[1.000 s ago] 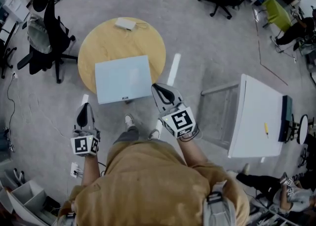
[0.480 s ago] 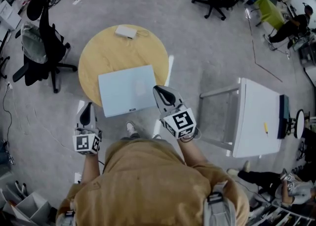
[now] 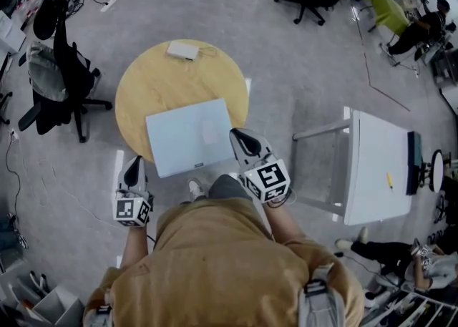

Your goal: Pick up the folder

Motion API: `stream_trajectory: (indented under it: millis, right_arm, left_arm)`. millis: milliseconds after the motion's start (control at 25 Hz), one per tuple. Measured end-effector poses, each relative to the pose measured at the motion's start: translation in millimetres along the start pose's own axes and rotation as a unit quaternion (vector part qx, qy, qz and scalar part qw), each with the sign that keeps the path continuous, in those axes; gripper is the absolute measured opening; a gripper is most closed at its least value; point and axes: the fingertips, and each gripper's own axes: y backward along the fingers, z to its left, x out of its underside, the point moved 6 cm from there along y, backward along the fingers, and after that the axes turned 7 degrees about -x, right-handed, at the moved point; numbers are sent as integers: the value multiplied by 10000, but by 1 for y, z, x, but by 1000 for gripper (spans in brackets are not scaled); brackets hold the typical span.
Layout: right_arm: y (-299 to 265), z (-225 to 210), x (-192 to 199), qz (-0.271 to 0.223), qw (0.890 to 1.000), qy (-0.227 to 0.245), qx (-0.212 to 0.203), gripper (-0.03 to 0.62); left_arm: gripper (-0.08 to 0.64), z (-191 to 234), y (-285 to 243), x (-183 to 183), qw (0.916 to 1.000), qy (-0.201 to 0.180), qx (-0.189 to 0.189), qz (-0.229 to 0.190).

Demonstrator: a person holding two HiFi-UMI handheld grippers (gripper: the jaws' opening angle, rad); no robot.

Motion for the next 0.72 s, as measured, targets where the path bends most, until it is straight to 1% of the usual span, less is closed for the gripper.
stream_trajectory:
  millis: [120,200,280,360,480,600,720]
  right_arm:
    - [-5,-10,4,38,10000,-12,-49,2]
    - [-8,-19,8,95,9998,-102,-111,2]
    - [-12,-31,15,146,9992,-303,-230,2]
    - [-17,-44,24,252,9971,-591,-408,2]
    - [-21,-61,43,505,9906,-1062,-692,2]
    - [-24,-79,66,755,9842,-1387,-804,2]
    - [-25,-88,90,992,9786,-1595,-843,3]
  left_arm:
    - [3,-1,-8,8,9999,86,24,91]
    - [3,-5,-14,12,9992,345,221,26]
    - [3,-9,-21,19,9977,538,407,12]
    - [3,-9,-27,29,9970,652,360,187]
    - [3,-6,-31,43,9937,988,245,466]
    - [3,0,-34,56,9910,1122,122,727]
    - [3,2,-34,71,9872,1220,128,1017]
